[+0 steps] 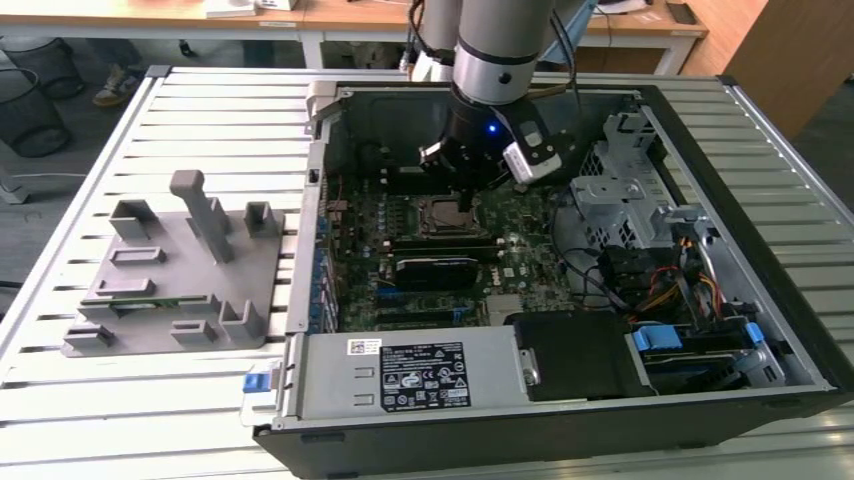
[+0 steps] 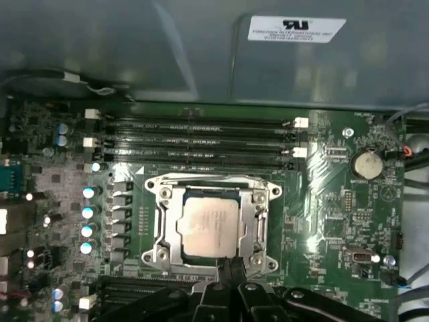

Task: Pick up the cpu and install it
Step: 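Install the second cpu locking lever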

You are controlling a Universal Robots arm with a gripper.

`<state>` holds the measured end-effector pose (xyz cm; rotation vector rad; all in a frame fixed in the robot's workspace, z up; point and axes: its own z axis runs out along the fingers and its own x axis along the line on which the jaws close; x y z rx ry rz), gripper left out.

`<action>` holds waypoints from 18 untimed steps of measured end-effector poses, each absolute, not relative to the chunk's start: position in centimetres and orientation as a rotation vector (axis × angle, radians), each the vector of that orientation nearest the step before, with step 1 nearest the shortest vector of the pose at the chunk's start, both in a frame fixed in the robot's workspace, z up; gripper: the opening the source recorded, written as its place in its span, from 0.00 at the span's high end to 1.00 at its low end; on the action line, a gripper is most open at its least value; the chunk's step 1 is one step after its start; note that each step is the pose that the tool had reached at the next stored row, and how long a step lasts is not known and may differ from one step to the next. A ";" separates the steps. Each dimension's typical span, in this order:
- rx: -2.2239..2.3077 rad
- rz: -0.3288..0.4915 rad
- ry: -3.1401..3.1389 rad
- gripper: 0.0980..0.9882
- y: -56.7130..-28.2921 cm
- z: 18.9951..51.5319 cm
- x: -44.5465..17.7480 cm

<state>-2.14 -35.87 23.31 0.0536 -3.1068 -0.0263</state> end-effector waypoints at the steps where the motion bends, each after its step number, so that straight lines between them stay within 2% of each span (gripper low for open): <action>1: 0.054 -0.034 -3.106 0.99 -36.0 23.3 -2.1; 9: 0.054 -0.057 -3.106 0.99 -37.7 23.2 -2.1; 18: 0.055 -0.058 -3.106 0.99 -38.3 23.1 -2.3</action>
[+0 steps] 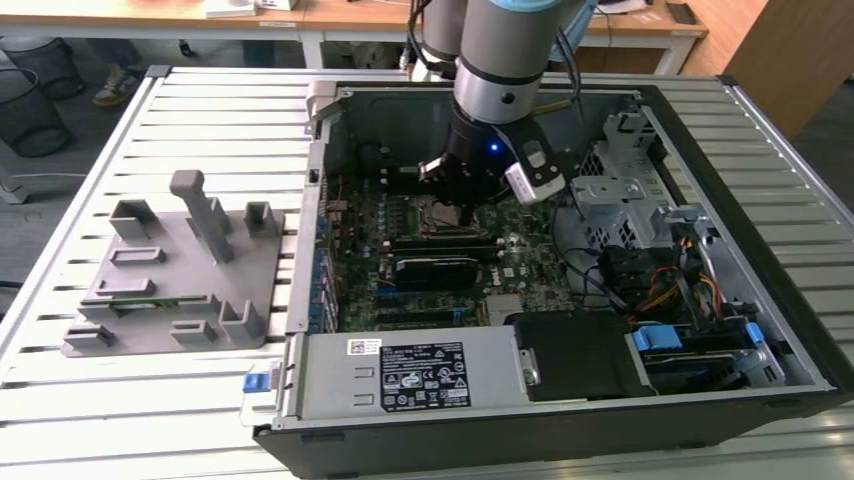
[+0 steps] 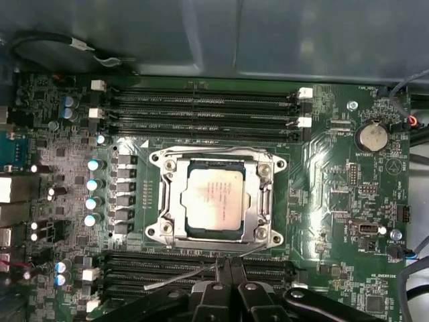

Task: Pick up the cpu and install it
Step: 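Install the second cpu locking lever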

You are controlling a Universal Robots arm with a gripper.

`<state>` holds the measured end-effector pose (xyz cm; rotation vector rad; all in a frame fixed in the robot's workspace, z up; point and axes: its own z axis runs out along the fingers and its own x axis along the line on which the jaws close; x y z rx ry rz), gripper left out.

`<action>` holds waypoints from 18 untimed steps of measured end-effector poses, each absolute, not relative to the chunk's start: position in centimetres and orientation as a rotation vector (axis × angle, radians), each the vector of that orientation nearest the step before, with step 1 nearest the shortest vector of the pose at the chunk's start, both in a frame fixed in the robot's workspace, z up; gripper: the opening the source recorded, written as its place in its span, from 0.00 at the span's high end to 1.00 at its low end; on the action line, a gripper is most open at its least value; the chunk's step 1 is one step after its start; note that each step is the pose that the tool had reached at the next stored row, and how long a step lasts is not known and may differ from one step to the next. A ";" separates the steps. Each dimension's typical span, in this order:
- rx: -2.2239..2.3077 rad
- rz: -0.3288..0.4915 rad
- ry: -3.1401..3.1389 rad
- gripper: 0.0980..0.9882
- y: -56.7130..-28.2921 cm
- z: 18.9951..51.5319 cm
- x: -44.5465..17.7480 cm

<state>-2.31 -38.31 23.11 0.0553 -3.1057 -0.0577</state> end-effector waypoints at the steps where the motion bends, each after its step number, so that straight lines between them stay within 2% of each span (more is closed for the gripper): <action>1: 0.056 -0.058 -3.106 0.99 -38.3 23.1 -2.3; 14: 0.069 -0.058 -3.105 0.99 -38.9 23.0 -4.9; 18: 0.070 -0.097 -3.105 0.99 -39.0 22.8 -5.0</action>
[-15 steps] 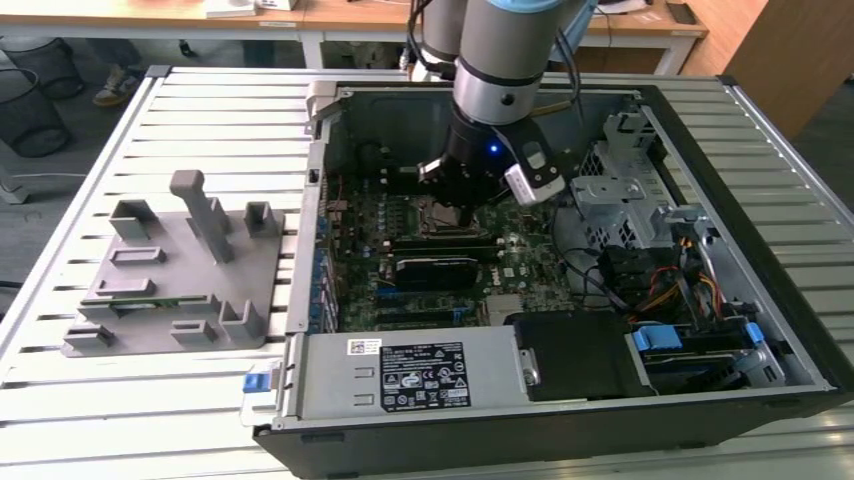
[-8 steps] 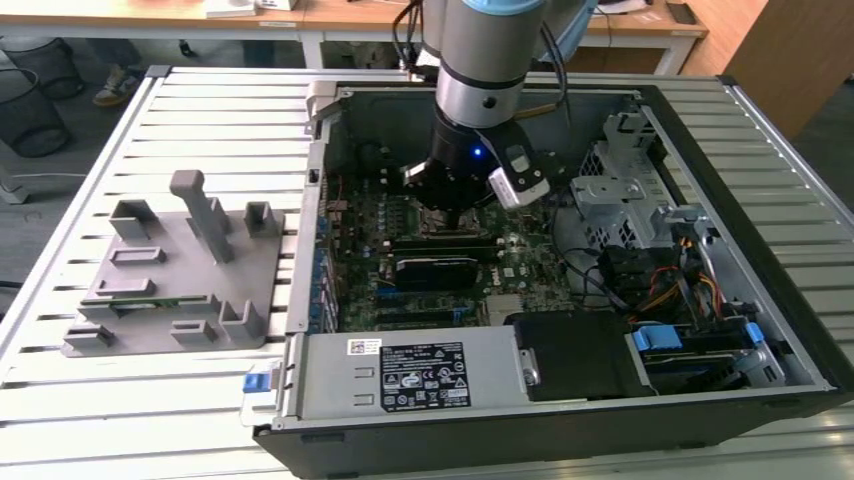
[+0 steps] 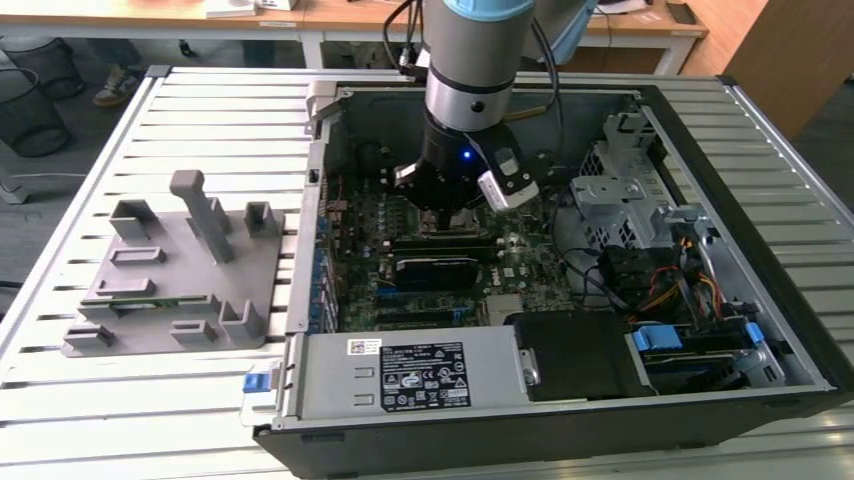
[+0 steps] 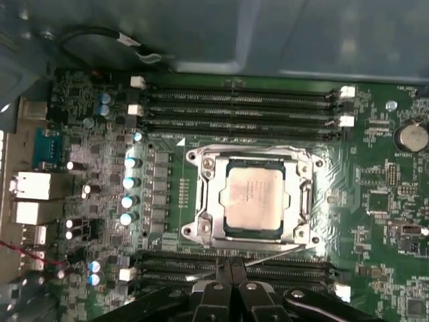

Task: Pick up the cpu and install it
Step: 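Install the second cpu locking lever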

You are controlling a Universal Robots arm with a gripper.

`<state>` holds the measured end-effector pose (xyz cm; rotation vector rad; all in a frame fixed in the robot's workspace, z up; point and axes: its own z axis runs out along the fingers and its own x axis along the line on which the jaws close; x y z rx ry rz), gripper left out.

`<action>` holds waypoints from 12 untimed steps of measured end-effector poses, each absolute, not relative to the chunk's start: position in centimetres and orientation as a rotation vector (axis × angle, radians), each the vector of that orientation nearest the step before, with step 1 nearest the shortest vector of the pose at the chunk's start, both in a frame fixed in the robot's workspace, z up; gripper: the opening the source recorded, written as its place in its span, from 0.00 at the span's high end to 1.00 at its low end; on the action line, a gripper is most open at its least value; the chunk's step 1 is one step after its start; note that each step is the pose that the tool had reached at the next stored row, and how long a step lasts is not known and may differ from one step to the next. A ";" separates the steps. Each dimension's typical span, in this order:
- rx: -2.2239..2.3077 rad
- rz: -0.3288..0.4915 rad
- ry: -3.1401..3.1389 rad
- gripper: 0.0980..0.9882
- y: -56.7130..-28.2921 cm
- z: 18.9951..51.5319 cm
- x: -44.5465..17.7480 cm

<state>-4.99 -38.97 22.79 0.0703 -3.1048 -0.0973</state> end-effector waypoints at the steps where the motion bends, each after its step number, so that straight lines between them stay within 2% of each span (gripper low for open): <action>1: 0.070 -0.112 -3.104 0.99 -39.0 22.8 -5.0; 12: 0.072 -0.191 -3.102 0.99 -40.6 22.6 -5.4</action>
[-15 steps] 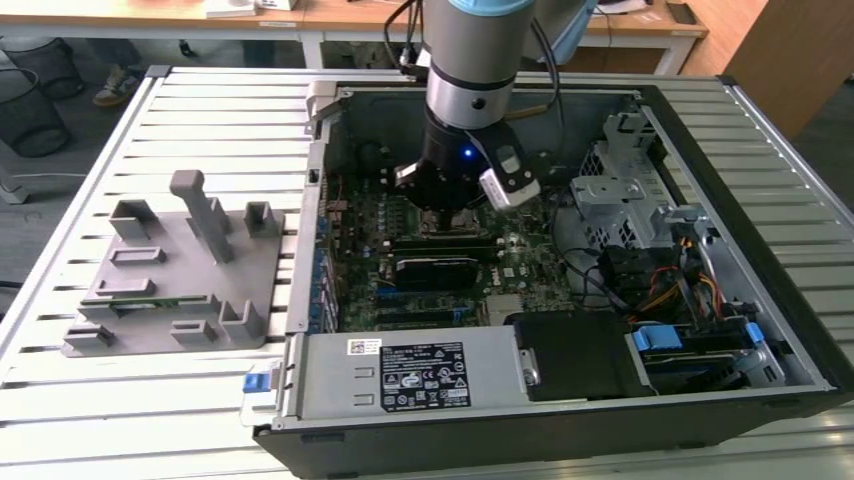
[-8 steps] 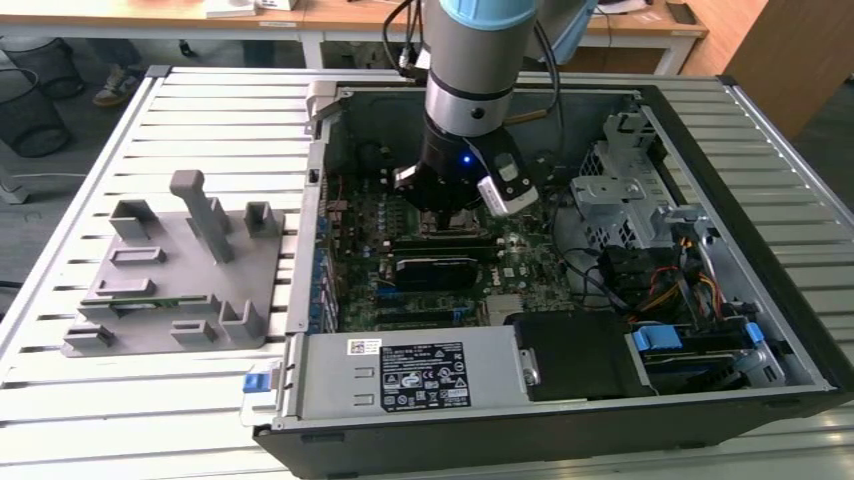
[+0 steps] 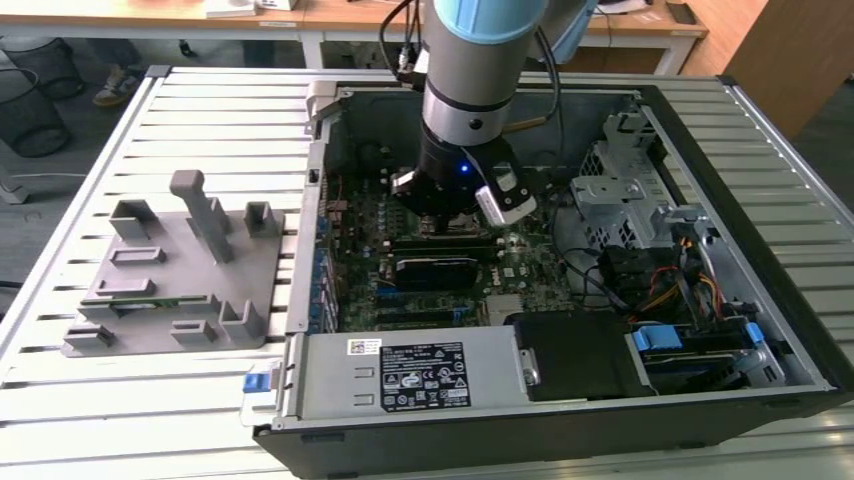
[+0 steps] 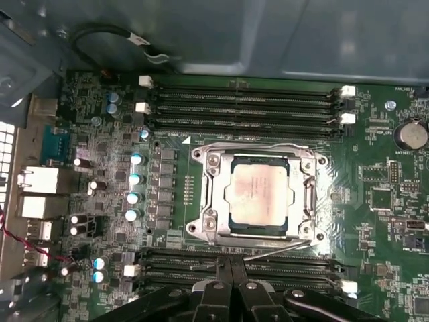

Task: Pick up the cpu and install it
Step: 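Install the second cpu locking lever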

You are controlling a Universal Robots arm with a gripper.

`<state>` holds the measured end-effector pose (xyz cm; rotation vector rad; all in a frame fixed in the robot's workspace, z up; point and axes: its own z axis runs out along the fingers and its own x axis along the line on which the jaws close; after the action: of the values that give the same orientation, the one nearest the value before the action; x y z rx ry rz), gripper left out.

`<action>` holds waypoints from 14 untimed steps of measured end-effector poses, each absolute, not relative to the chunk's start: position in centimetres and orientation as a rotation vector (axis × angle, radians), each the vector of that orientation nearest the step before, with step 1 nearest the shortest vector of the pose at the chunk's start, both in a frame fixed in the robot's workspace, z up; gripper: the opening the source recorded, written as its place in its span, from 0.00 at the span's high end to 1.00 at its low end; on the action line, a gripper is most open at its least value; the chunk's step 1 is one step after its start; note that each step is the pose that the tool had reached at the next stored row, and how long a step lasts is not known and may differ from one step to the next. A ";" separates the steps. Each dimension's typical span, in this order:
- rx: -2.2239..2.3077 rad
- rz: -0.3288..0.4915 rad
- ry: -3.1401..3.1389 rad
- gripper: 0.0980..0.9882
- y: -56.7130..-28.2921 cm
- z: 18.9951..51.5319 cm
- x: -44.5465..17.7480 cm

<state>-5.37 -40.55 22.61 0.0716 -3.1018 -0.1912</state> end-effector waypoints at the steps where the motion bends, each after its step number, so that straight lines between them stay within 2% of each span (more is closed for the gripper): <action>1: 0.072 -0.200 -3.101 0.99 -40.6 22.6 -5.4; 14: 0.072 -0.235 -3.099 0.99 -40.9 21.0 -5.7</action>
<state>-5.69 -40.94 20.96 0.0724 -3.0994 -0.2348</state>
